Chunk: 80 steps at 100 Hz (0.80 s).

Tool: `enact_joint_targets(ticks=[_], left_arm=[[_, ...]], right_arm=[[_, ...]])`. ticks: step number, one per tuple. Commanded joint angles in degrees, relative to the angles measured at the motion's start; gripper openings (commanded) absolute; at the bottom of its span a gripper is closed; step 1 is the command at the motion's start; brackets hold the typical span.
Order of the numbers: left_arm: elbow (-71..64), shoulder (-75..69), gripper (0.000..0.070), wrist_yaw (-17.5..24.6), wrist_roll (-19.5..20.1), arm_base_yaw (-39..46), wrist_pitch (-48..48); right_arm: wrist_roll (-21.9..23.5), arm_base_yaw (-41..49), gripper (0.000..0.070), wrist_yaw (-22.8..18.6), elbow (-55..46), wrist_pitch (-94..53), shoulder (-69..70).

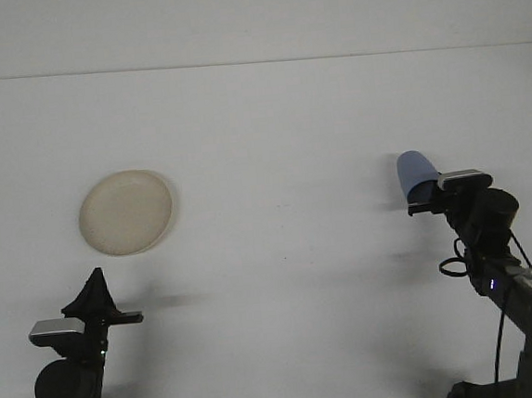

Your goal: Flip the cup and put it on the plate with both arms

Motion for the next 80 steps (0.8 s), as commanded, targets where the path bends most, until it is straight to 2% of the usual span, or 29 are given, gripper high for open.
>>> enact_joint_targets(ticks=[1,15,38,49,67,80], left_arm=[[-1.1,-0.1,0.0011,-0.3,0.0,0.0,0.6],[-1.1,-0.1,0.0011,-0.3,0.0,0.0,0.6],[-1.1,-0.1,0.0011,-0.3,0.0,0.0,0.6],[-1.1,-0.1,0.0011,-0.3,0.0,0.0,0.6],[-1.1,-0.1,0.0011,-0.3,0.0,0.0,0.6],[-1.1,-0.1,0.0011,-0.3,0.0,0.0,0.6]], right_arm=[[0.0,0.1,0.0006,0.5,0.4,-3.8,-4.1],[0.1,1.7,0.0006,4.6,0.4,-16.7,-15.6],[3.0,7.2,0.0006,12.2,2.4,-34.2,-32.3],[3.6,10.3,0.0006,13.8,6.8,-45.3,-36.5],[5.2,15.2,0.0005,13.9,17.3,-63.5,-37.0],[8.7,19.4,0.0004,13.9,24.5,-73.0,-34.9]])
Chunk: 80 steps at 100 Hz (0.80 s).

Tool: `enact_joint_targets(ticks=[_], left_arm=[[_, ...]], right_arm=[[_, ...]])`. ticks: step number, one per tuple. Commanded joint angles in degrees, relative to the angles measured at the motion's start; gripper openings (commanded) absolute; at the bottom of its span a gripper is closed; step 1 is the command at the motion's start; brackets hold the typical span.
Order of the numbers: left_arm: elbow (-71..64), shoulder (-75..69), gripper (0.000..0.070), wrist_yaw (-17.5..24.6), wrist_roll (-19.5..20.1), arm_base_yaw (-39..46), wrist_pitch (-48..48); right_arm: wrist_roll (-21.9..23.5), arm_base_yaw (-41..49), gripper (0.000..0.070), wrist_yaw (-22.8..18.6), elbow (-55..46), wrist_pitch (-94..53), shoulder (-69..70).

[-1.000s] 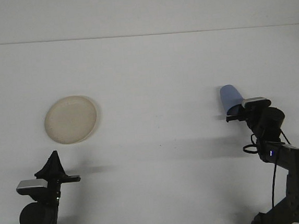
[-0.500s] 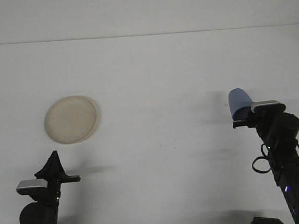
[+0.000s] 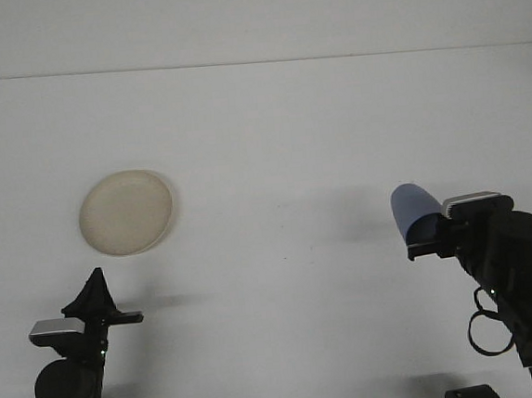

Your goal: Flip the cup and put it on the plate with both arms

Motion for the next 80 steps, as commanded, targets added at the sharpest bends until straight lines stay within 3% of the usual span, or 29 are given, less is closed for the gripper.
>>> enact_joint_targets(ticks=[1,37,80], left_arm=[[-1.1,-0.1,0.0011,-0.3,0.0,0.0,0.5],[-1.1,-0.1,0.0011,-0.3,0.0,0.0,0.5],[-1.1,-0.1,0.0011,-0.3,0.0,0.0,0.5]], right_arm=[[3.7,1.8,0.0004,0.2,4.0,-3.4,1.6],[6.2,15.1,0.0004,-0.5,21.1,-24.5,19.9],[4.7,29.7,0.0005,-2.1,29.7,-28.1,42.4]])
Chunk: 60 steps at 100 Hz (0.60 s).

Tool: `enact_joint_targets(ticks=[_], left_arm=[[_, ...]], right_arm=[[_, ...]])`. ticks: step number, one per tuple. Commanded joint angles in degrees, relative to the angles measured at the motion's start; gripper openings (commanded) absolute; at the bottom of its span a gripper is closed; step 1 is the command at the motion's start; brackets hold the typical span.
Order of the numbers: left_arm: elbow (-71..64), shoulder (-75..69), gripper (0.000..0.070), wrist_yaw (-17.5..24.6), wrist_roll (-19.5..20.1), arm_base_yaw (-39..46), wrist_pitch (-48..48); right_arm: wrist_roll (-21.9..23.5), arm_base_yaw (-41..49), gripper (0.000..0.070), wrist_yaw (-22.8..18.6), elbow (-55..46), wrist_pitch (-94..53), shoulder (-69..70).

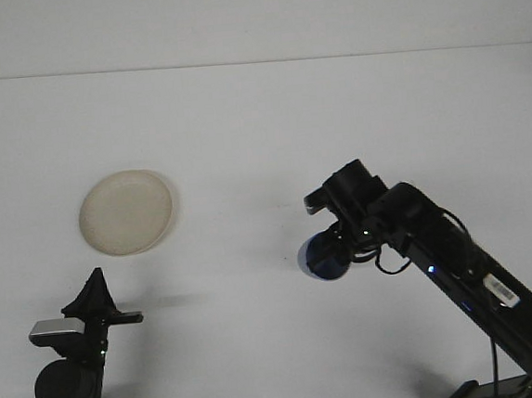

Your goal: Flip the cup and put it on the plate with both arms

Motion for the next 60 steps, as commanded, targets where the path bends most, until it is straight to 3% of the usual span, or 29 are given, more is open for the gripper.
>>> enact_joint_targets(ticks=[1,60], left_arm=[[-1.1,-0.1,0.0011,-0.3,0.0,0.0,0.6],[-1.1,-0.1,0.0011,-0.3,0.0,0.0,0.6]], right_arm=[[-0.4,1.7,0.0005,-0.5,1.8,0.0,3.2],[-2.8,7.4,0.0016,-0.6,1.9,-1.4,14.3]])
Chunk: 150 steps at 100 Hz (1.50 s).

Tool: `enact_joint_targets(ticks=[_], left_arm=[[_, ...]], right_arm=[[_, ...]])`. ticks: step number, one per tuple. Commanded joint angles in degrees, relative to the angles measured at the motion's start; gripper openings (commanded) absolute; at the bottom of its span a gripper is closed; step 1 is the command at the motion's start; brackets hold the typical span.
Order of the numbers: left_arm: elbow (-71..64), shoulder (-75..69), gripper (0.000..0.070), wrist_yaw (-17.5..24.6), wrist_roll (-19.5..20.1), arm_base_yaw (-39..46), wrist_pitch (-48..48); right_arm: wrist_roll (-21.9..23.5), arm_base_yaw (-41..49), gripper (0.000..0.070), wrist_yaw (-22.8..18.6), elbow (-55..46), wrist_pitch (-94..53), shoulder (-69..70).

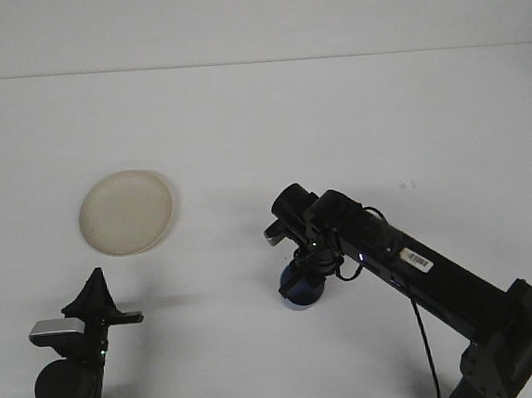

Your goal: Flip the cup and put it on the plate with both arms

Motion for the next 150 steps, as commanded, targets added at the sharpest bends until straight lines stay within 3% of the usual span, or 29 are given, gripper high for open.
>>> enact_joint_targets(ticks=[1,17,31,41,45,55,60,84,102,150], left_arm=[[-1.1,-0.1,0.0011,-0.3,0.0,0.0,0.5],[-1.1,-0.1,0.0011,-0.3,0.0,0.0,0.5],[-1.1,-0.1,0.0011,-0.3,0.0,0.0,0.5],[-1.1,-0.1,0.0011,-0.3,0.0,0.0,0.5],[-1.1,-0.1,0.0011,-0.3,0.0,0.0,0.5],[-1.1,-0.1,0.0011,-0.3,0.0,0.0,0.5],[-1.1,-0.1,0.0011,-0.3,0.0,0.0,0.5],[-1.1,-0.1,0.0011,-0.3,0.0,0.0,0.5],[-1.1,-0.1,0.0011,-0.3,0.0,0.0,0.5],[-1.1,-0.1,0.0011,-0.3,0.0,0.0,0.6]], right_arm=[[-0.9,0.6,0.0016,-0.2,1.5,0.1,1.5],[-1.2,0.6,0.0029,-0.2,1.5,0.0,1.6],[-1.2,0.6,0.0147,-0.1,1.5,-0.7,2.1],[-1.1,0.8,0.0165,-0.2,1.5,-0.7,2.2],[-1.1,1.0,0.0229,-0.2,1.5,-0.6,2.2],[-0.7,1.0,0.0511,0.0,1.9,-0.9,2.1],[-0.7,0.9,0.0575,0.2,2.5,-1.2,2.0],[-1.2,0.7,0.0575,0.4,9.2,-5.1,0.0],[-3.3,-1.9,0.0575,3.4,13.1,-8.4,-2.5],[-5.9,-30.0,0.0575,3.0,11.0,-5.7,-17.2]])
